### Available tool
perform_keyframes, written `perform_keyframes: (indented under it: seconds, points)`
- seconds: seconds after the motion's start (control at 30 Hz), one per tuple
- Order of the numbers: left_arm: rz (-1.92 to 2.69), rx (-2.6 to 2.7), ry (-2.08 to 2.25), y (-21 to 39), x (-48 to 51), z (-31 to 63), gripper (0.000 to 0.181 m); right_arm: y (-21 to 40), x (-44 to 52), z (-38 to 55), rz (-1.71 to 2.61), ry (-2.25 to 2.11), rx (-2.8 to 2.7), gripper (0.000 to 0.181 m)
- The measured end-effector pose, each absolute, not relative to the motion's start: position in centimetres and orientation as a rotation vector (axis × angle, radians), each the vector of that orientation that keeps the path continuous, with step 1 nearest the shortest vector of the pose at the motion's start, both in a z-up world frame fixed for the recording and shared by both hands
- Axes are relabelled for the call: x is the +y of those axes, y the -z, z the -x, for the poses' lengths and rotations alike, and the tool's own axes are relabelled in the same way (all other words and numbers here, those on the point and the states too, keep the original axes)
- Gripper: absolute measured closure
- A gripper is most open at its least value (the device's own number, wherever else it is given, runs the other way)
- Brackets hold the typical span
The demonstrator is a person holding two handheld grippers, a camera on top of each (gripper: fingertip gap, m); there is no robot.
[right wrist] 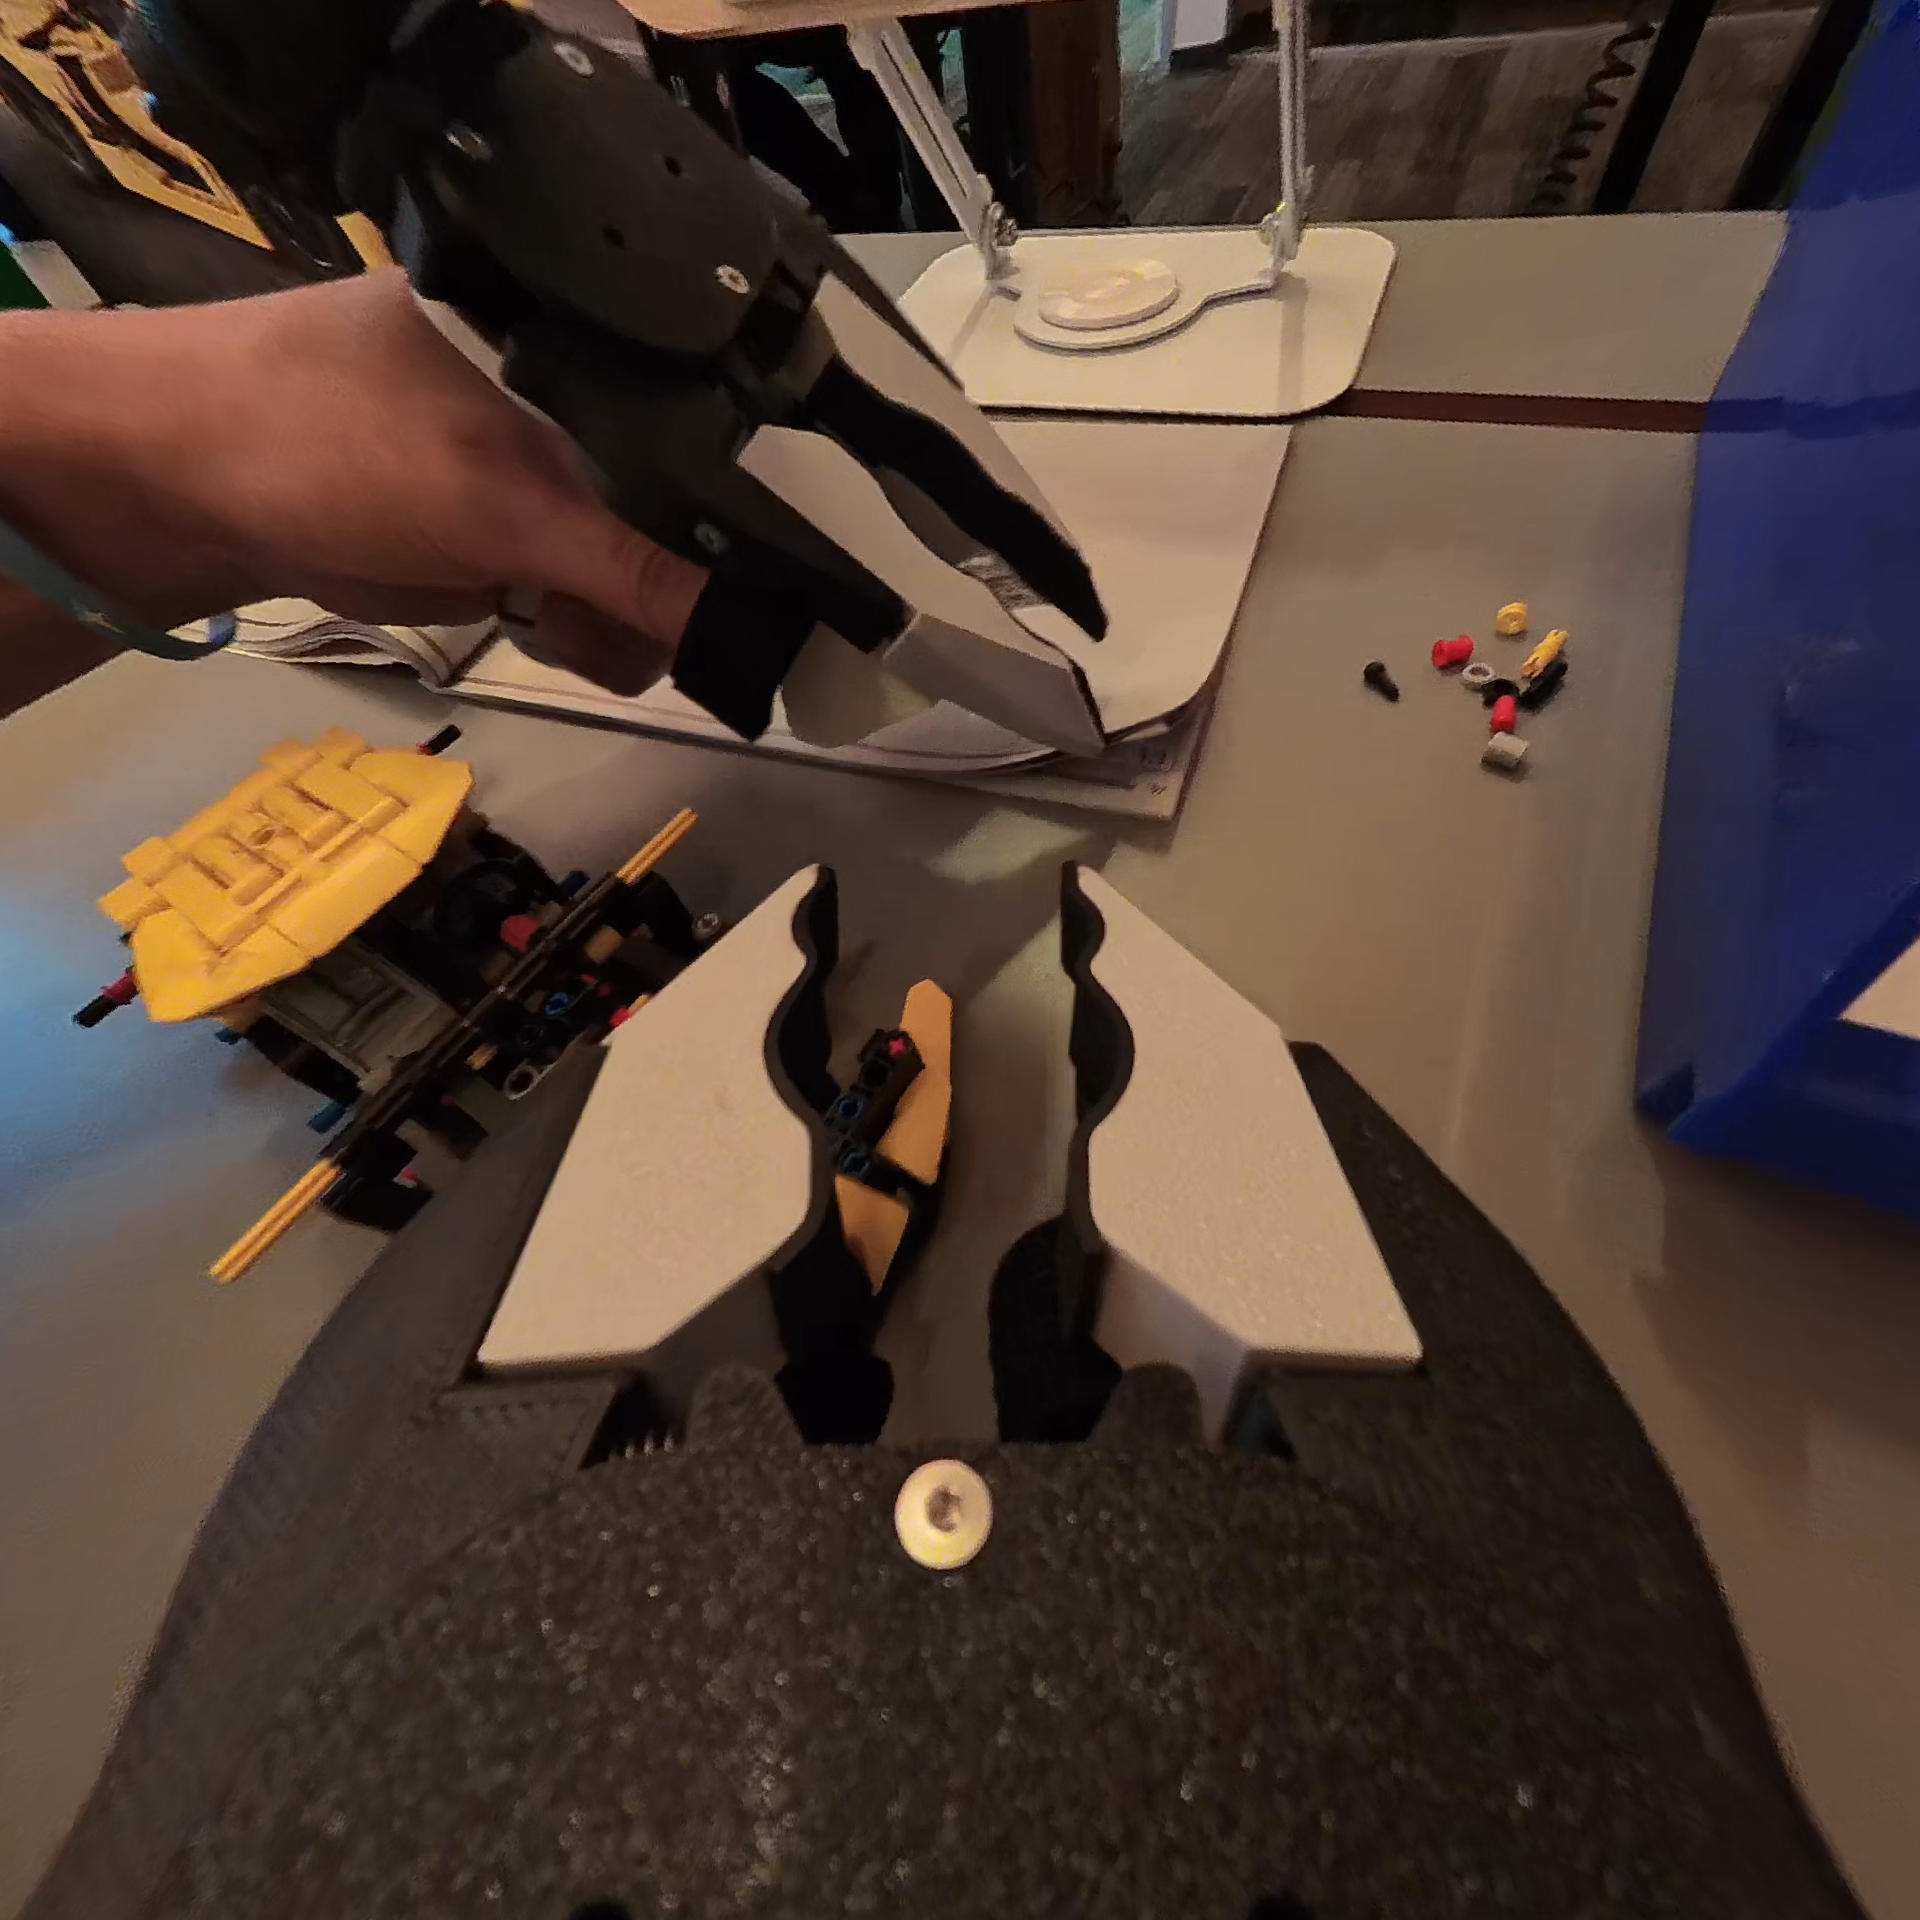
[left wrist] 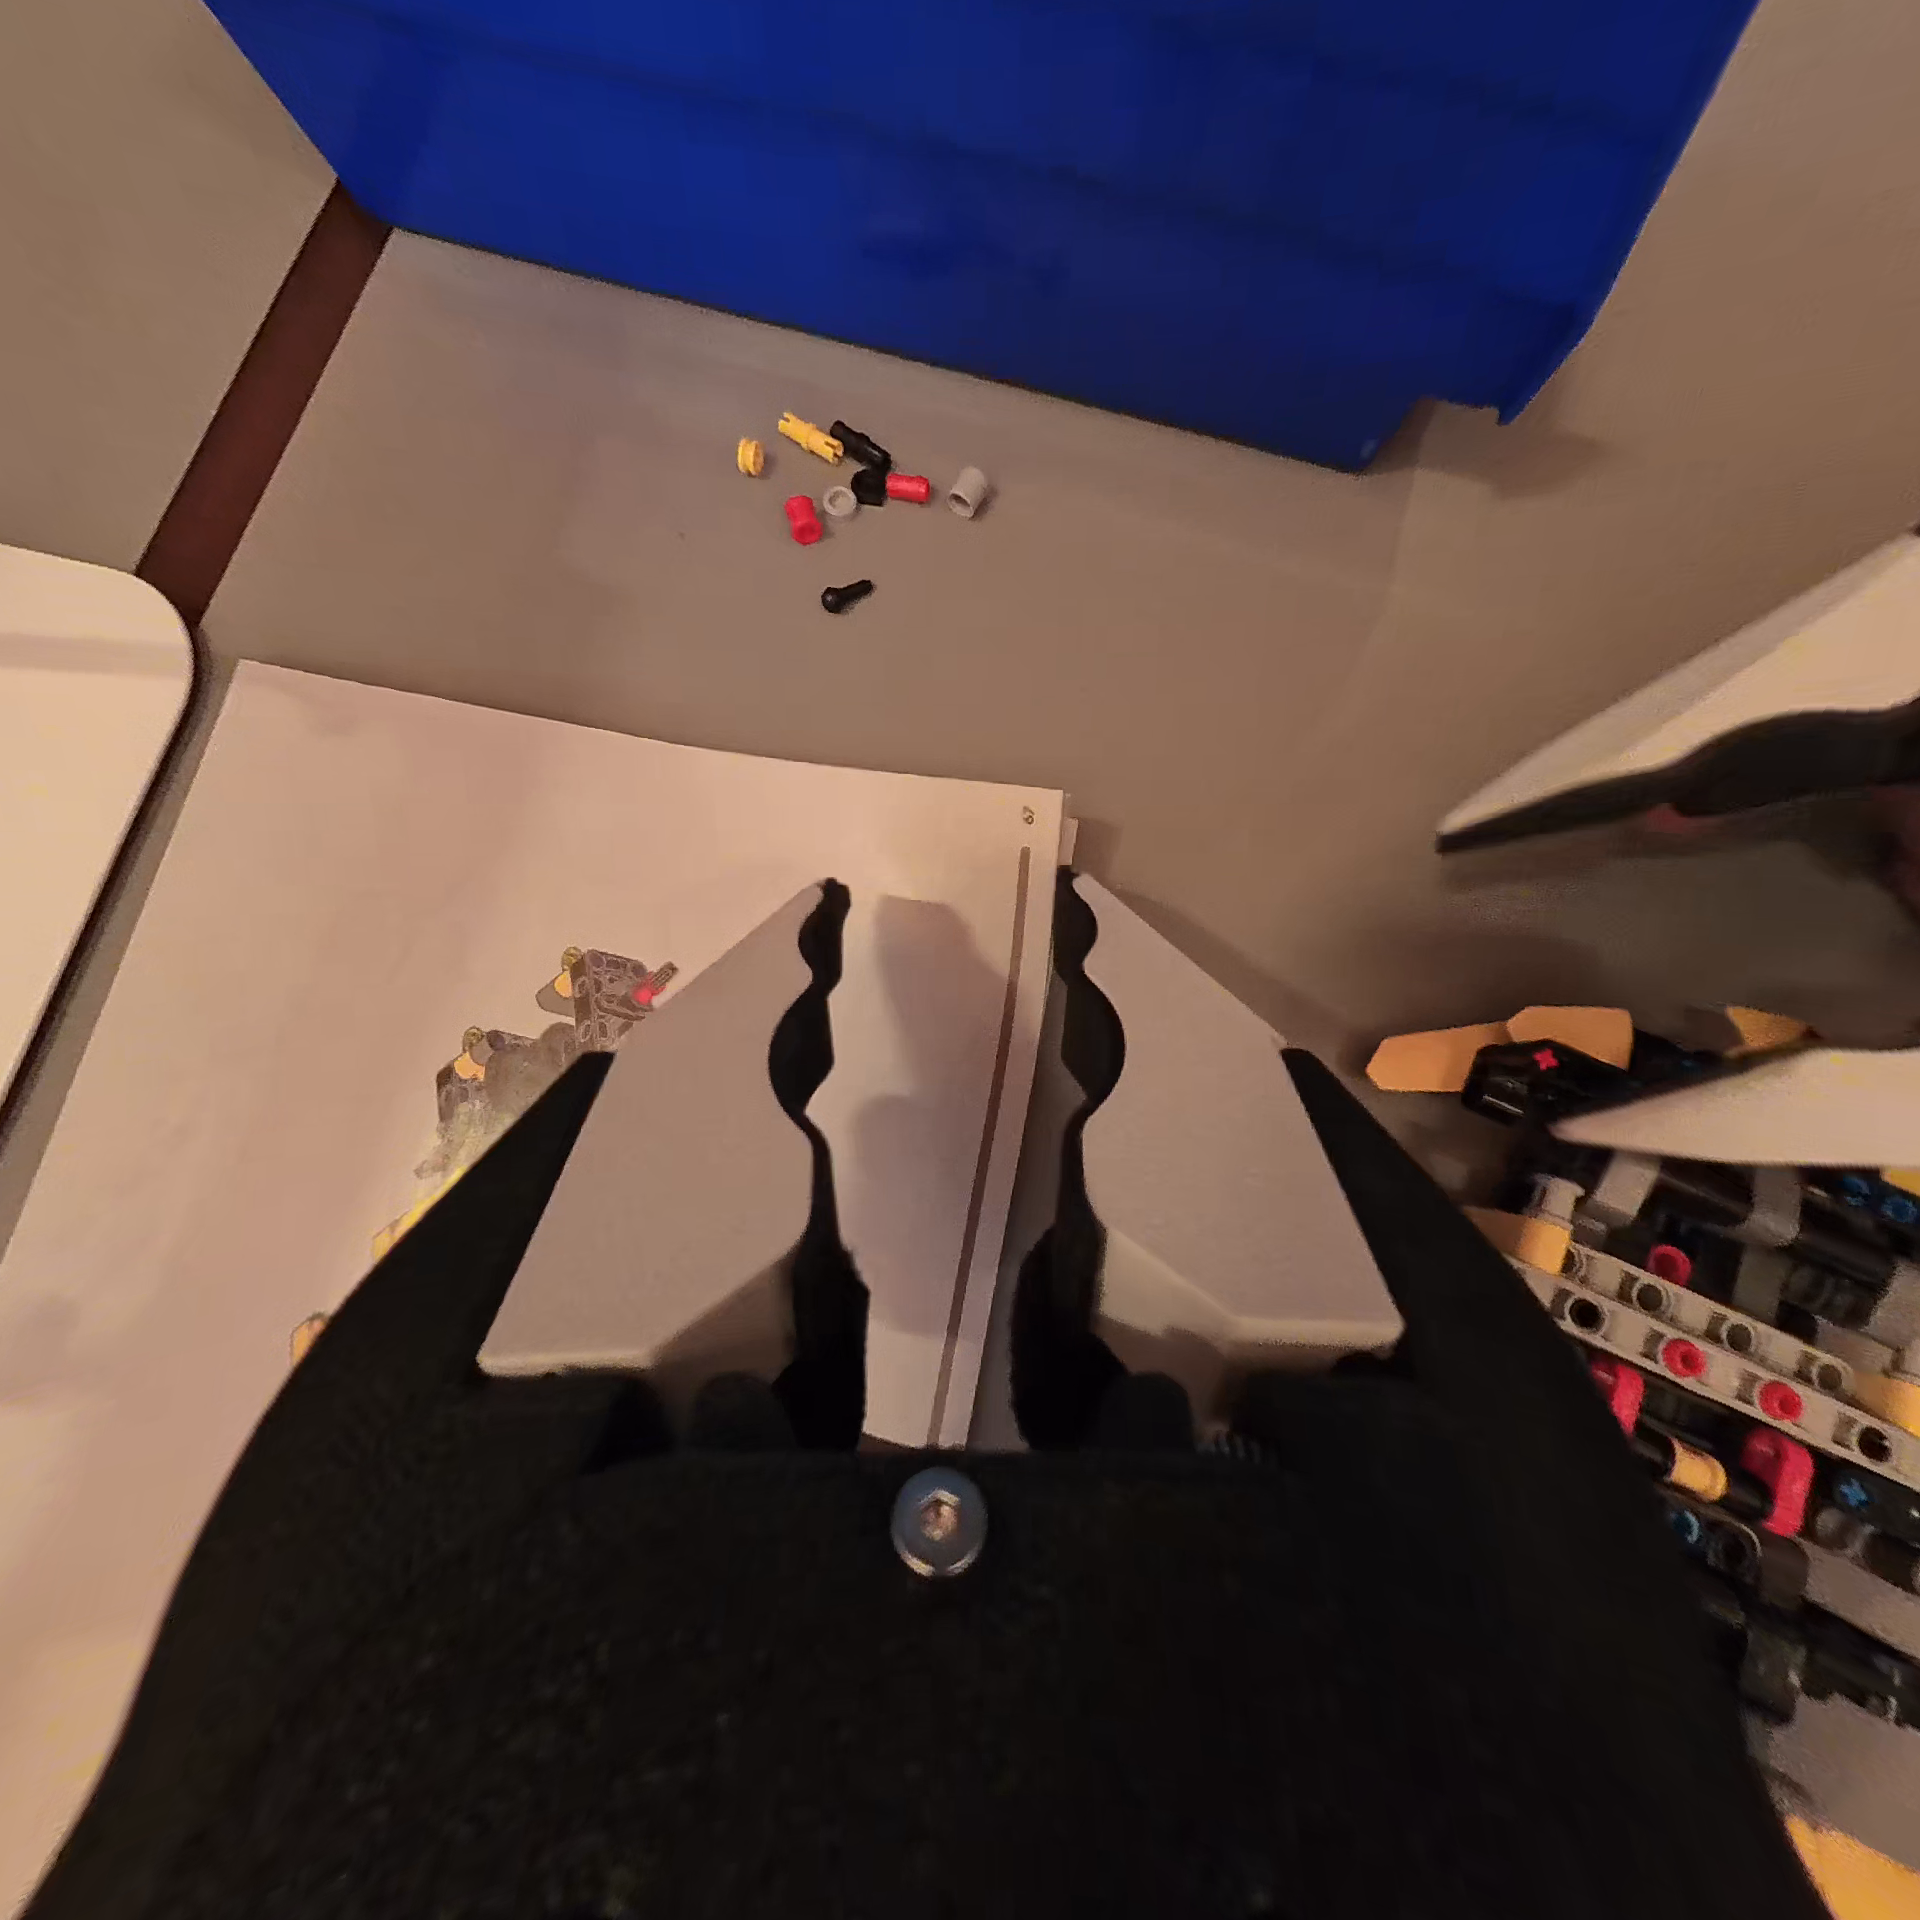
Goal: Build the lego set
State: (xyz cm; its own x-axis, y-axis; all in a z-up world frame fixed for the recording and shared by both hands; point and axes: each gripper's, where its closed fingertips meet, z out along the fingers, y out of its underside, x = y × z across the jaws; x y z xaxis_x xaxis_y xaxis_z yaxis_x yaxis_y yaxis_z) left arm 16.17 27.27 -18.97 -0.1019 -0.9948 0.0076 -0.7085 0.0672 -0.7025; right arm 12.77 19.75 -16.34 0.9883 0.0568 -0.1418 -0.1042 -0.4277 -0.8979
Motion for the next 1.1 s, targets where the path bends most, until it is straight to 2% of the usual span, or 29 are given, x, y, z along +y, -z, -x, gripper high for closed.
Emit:
perform_keyframes:
  seconds: [0.07,0.1,0.13,0.53,0.67,0.7,0.73,0.87,0.97,1.03,1.1]
  points:
    - [1.711,1.853,0.843,18.8,27.1,-16.0,0.153,16.4,20.7,-13.3,2.020,-0.127,0.013,0.137]
    - [1.721,1.846,0.907,18.5,26.9,-15.9,0.172,16.6,21.2,-13.9,2.054,-0.092,0.005,0.135]
    - [1.732,1.835,0.977,18.2,26.6,-15.8,0.181,16.8,21.8,-14.4,2.088,-0.067,-0.001,0.132]
    - [1.891,1.542,1.404,16.2,28.2,-14.4,0.181,20.4,27.8,-13.8,2.338,-0.126,-0.090,0.115]
    - [1.904,1.491,1.534,15.0,27.2,-13.7,0.181,20.2,29.0,-13.2,2.349,-0.213,-0.036,0.128]
    - [1.922,1.461,1.553,14.7,27.3,-13.2,0.180,19.9,29.2,-12.9,2.343,-0.224,-0.052,0.145]
    - [1.946,1.400,1.557,14.2,27.9,-12.8,0.170,19.4,29.4,-12.8,2.321,-0.205,-0.065,0.160]
    - [1.997,1.104,1.583,11.8,31.8,-10.3,0.122,16.3,29.8,-10.9,2.211,-0.120,-0.236,0.172]
    - [2.040,0.979,1.626,10.2,32.8,-8.8,0.100,14.6,29.8,-8.2,2.149,0.047,-0.469,0.175]
    - [2.125,0.860,1.638,10.0,34.0,-7.7,0.101,14.3,29.9,-6.8,2.123,0.171,-0.601,0.177]
    - [2.196,0.757,1.658,10.6,35.3,-6.9,0.117,14.2,30.1,-5.2,2.091,0.203,-0.704,0.180]
